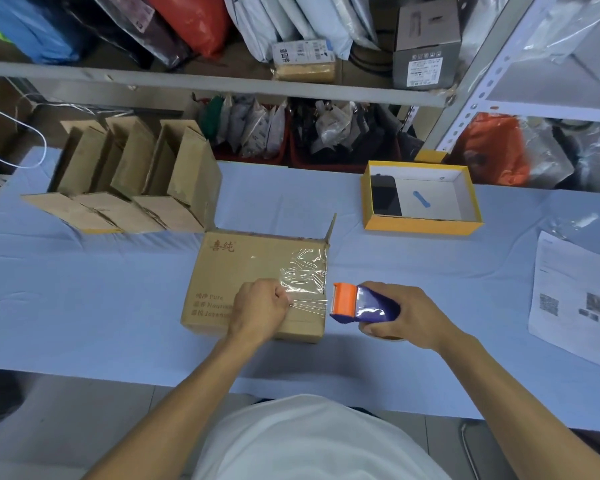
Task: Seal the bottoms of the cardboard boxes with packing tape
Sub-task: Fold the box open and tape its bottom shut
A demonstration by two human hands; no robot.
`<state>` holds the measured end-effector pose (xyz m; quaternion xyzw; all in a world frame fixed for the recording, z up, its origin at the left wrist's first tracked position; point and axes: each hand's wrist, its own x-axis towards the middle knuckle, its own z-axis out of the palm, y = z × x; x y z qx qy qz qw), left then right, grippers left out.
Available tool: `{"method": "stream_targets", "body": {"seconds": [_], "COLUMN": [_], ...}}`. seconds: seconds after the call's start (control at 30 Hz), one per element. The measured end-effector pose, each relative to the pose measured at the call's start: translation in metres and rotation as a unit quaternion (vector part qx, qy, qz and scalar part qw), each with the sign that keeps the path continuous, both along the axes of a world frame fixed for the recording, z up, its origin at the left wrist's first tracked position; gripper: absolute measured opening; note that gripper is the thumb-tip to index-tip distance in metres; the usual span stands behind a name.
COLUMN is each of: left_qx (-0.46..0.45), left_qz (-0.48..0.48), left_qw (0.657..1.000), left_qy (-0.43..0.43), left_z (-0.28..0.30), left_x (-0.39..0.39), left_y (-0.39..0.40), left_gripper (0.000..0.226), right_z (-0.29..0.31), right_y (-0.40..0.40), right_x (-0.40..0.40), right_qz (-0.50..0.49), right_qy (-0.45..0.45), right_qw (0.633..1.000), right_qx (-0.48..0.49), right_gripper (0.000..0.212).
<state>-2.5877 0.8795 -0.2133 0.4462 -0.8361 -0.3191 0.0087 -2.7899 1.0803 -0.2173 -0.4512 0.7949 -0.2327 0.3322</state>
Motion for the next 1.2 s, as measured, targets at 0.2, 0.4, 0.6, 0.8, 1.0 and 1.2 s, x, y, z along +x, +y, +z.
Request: {"method": "stream_targets", "body": {"seconds": [0.2, 0.4, 0.6, 0.8, 1.0, 1.2], "left_qx": [-0.130, 0.067, 0.080, 0.042, 0.032, 0.006], "left_qz": [-0.024, -0.115, -0.164, -0.187, -0.187, -0.224], "left_qw": [0.984, 0.991, 0.972, 0.974, 0.978, 0.970], "left_qy": [-0.123, 0.030, 0.148, 0.122, 0.088, 0.099], "left_z": [-0.003, 0.005, -0.015, -0.018, -0.018, -0.019], "left_x": [-0.009, -0.033, -0.028, -0.030, -0.033, -0.036], "left_y": [0.005, 0.014, 0.027, 0.028, 0.025, 0.029], "left_gripper": [0.030, 0.012, 0.017, 0.023, 0.024, 0.014], "right_z": [-0.009, -0.012, -0.012, -0.011, -0.017, -0.040], "right_y": [-0.012, -0.018, 0.009, 0.007, -0.039, -0.046], "right_x": [-0.005, -0.006, -0.020, -0.025, 0.002, 0.031], "right_qz": [0.056, 0.072, 0.072, 0.102, 0.124, 0.136], "right_qy": [0.087, 0.115, 0.077, 0.145, 0.158, 0.231], "right_qw": [0.993, 0.989, 0.992, 0.977, 0.968, 0.940], "right_qx": [0.047, 0.058, 0.070, 0.122, 0.151, 0.212], "right_gripper": [0.071, 0.070, 0.070, 0.068, 0.048, 0.042]}}
